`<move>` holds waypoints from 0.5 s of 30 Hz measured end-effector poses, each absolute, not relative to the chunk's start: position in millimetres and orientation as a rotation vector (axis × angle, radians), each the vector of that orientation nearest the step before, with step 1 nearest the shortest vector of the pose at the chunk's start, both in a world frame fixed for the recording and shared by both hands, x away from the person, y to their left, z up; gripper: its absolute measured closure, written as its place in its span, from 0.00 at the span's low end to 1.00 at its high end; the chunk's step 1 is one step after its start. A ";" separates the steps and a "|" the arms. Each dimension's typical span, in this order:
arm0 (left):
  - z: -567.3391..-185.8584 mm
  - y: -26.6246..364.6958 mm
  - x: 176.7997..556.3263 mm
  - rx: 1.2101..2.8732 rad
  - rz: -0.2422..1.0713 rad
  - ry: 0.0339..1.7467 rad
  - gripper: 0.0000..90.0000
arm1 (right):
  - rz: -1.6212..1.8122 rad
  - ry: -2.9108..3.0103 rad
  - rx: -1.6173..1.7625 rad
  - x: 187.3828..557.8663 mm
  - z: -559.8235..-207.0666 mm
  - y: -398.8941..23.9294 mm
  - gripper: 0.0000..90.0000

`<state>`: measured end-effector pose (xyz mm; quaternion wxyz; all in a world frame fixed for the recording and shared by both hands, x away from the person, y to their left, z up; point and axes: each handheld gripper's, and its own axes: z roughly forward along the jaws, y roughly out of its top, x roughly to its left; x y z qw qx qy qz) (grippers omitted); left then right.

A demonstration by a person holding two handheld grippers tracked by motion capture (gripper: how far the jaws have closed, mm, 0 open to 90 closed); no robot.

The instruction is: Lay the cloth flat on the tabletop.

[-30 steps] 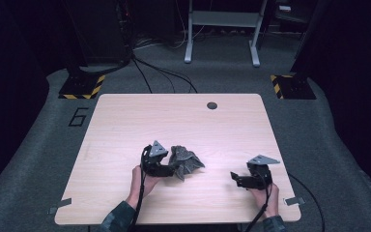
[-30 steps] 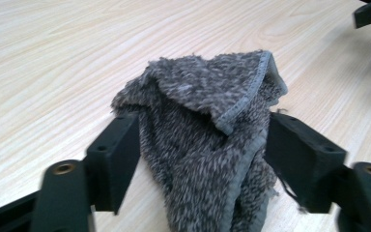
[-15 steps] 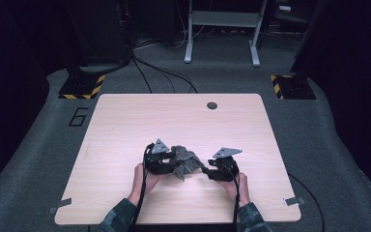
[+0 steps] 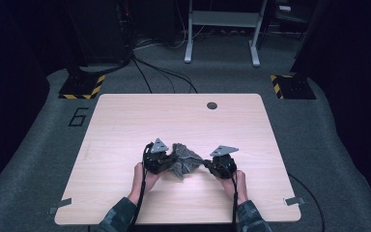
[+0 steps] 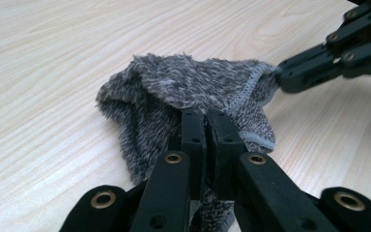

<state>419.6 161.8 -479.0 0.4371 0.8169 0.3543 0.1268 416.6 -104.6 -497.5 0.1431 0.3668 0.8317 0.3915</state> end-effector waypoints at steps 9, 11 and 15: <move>-467.6 169.4 418.0 2.000 0.355 0.874 0.96 | 1.162 2.321 1.010 410.9 -473.1 -110.3 0.98; -462.5 172.1 418.0 1.993 0.368 0.867 0.96 | 1.175 2.306 1.011 410.5 -467.1 -110.3 0.98; -454.1 175.0 416.7 1.978 0.379 0.863 0.96 | 1.191 2.296 0.986 410.1 -456.8 -113.1 0.98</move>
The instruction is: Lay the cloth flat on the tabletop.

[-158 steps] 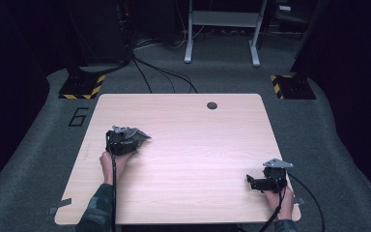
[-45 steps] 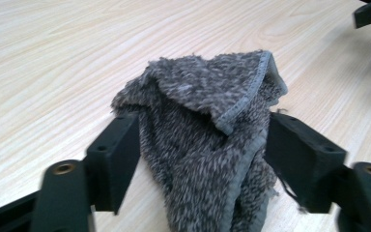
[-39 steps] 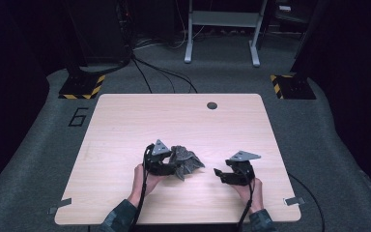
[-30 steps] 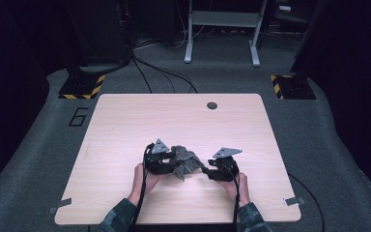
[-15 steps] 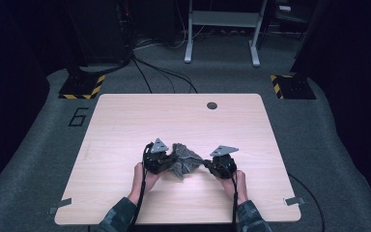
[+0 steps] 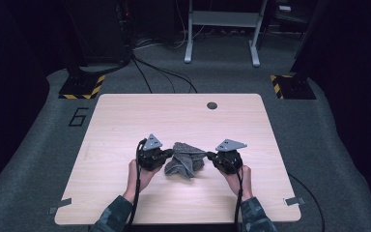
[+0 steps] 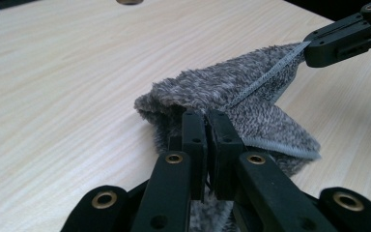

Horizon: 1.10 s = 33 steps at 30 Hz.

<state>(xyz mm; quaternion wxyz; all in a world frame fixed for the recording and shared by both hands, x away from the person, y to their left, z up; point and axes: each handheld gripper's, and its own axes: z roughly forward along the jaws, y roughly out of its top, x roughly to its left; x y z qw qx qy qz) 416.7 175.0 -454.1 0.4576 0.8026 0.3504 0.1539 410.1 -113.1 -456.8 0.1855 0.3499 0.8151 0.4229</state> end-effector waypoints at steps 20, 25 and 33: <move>-476.8 147.7 388.0 1.964 0.238 0.955 0.36 | 1.176 2.272 0.958 408.8 -448.6 -99.2 0.98; -478.1 133.5 377.5 1.992 0.250 0.922 0.36 | 1.182 2.267 0.976 407.9 -449.3 -99.9 0.98; -487.9 108.4 374.1 2.065 0.319 0.915 0.31 | 1.198 2.267 0.980 408.1 -451.8 -98.8 0.98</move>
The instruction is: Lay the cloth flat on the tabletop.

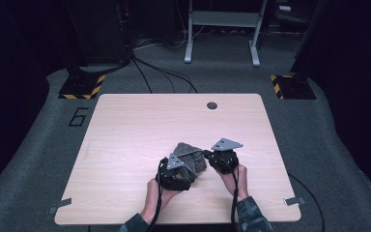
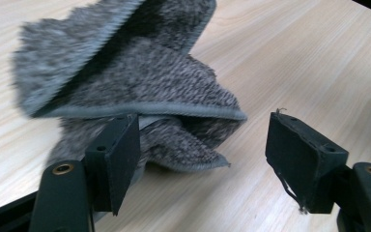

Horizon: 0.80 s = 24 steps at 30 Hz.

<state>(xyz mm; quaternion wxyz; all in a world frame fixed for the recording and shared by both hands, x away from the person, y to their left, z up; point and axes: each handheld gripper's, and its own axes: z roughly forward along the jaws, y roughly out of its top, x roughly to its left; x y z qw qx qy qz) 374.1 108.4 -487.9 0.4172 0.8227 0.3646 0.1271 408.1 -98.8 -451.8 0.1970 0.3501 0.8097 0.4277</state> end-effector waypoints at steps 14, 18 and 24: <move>-493.4 109.3 392.7 2.082 0.376 0.924 0.83 | 1.198 2.259 0.990 406.1 -453.4 -105.2 0.98; -491.4 119.0 395.3 2.077 0.387 0.938 0.87 | 1.195 2.246 1.021 406.5 -452.6 -111.5 0.98; -485.0 143.0 401.2 2.067 0.427 0.971 0.89 | 1.197 2.212 1.046 408.4 -449.6 -124.8 0.98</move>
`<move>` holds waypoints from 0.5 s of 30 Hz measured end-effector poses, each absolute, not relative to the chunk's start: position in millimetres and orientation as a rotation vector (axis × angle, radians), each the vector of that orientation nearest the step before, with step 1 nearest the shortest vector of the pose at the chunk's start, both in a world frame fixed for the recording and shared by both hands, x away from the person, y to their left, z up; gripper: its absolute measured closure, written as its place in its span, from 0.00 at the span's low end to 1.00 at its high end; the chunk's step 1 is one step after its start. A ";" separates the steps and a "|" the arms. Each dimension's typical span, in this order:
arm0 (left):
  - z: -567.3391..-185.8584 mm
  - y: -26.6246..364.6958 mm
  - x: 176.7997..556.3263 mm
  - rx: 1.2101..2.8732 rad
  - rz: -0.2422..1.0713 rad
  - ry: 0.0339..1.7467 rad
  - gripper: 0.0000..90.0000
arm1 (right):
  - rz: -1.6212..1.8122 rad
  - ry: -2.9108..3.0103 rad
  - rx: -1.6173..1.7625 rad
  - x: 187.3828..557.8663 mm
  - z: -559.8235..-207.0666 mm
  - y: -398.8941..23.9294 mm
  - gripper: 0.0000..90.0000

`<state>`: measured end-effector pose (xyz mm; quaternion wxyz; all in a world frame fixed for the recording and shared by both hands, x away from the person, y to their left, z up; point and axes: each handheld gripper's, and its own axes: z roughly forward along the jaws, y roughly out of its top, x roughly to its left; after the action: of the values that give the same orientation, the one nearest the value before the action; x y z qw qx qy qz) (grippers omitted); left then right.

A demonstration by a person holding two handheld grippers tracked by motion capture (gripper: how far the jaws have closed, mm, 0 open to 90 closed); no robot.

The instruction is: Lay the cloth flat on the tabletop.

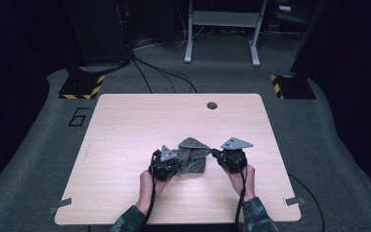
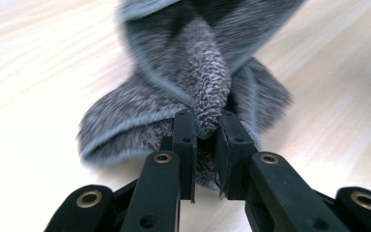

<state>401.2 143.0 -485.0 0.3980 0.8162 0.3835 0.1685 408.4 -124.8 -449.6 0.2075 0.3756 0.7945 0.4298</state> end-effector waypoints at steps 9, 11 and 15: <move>-475.0 184.2 415.6 2.017 0.433 1.047 0.83 | 1.189 2.171 1.088 408.6 -446.5 -142.7 0.99; -474.0 189.2 415.6 2.007 0.403 1.063 0.71 | 1.186 2.173 1.088 408.4 -446.7 -143.3 0.99; -472.7 189.3 408.1 1.995 0.384 1.064 0.50 | 1.184 2.179 1.083 408.3 -447.2 -140.6 0.98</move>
<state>408.1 189.3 -472.7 0.4116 0.7928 0.4229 0.1526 408.3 -140.6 -447.2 0.2159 0.3906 0.7863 0.4272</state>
